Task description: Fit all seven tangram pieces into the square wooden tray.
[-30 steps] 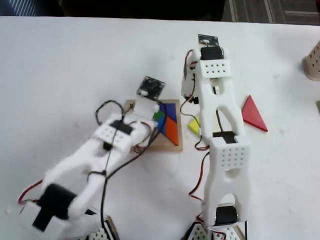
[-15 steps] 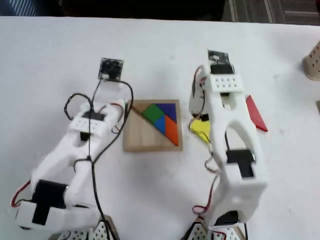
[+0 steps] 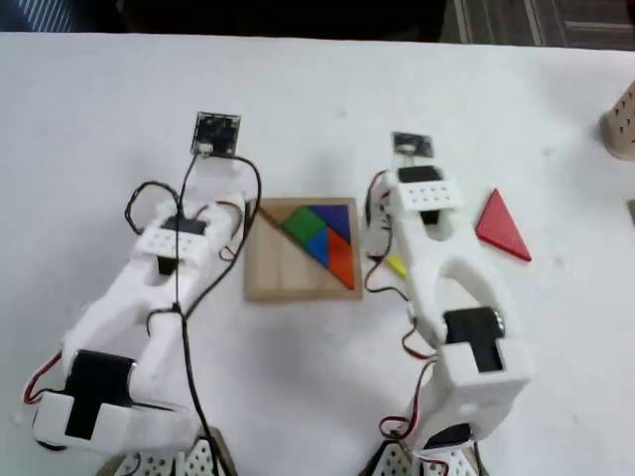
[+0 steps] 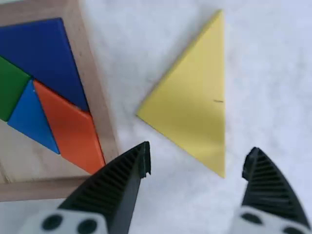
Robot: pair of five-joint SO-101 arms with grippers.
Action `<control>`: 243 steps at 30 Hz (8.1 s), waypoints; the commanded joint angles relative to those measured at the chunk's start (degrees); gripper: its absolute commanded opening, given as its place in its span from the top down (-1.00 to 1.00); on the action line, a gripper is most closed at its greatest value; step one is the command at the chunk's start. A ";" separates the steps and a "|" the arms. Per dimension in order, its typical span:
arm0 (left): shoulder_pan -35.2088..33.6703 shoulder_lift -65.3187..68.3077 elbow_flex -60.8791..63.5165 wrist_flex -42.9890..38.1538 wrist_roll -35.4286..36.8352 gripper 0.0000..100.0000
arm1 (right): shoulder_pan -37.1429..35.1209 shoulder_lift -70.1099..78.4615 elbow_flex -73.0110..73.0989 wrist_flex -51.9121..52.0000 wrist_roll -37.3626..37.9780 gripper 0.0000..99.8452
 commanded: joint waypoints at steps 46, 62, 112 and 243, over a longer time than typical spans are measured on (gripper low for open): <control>-0.13 -0.40 -2.29 -1.76 -0.97 0.95 | 3.21 7.96 -8.70 -5.32 -11.25 0.36; -0.66 -0.40 -2.55 -1.93 -1.05 0.95 | 3.47 12.35 -13.19 -4.53 -8.09 0.36; -9.63 -0.40 -2.64 -1.93 -0.18 0.41 | 4.09 12.18 -15.12 -6.55 -14.33 0.36; 41.98 3.47 -3.78 -7.21 14.42 0.96 | 13.67 -2.51 -12.66 -1.10 -9.41 0.95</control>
